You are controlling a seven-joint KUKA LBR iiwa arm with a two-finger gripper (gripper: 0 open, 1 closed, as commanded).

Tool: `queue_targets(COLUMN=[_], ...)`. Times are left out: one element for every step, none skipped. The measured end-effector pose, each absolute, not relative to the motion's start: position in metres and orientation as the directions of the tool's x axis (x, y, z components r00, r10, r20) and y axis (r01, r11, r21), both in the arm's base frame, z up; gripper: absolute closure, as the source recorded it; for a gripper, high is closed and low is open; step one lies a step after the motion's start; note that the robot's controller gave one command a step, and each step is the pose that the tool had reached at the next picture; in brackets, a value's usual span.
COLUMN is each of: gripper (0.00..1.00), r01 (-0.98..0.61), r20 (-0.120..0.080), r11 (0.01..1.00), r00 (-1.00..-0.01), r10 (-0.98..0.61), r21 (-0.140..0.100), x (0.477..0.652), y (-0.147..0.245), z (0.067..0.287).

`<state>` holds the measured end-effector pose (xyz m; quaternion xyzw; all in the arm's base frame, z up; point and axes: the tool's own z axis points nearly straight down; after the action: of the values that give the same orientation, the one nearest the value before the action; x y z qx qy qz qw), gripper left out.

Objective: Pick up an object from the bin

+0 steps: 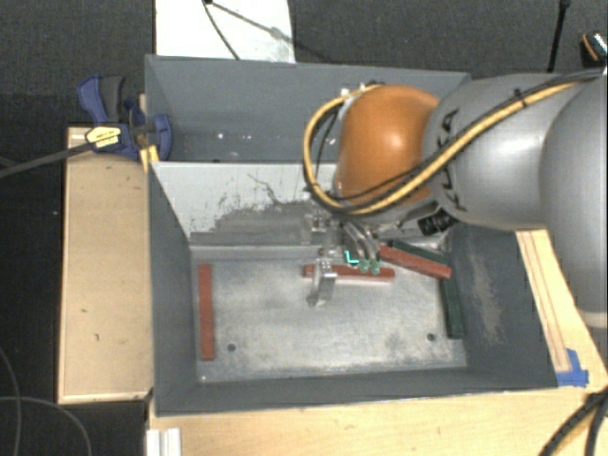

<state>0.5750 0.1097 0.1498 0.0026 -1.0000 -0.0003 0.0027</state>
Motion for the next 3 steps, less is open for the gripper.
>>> queue_targets(gripper=[0.0, 1.0, 1.0], r01=[-0.505, -0.501, -0.419], r20=[0.001, -0.006, -0.012], r11=[0.863, 0.865, 0.908], r00=[-0.863, -0.865, -0.908], r10=[-0.505, -0.501, -0.419], r21=[0.001, 0.0, -0.004], x=[0.58, 0.582, 0.577], y=[0.074, 0.076, 0.061], z=[0.069, 0.072, 0.252])
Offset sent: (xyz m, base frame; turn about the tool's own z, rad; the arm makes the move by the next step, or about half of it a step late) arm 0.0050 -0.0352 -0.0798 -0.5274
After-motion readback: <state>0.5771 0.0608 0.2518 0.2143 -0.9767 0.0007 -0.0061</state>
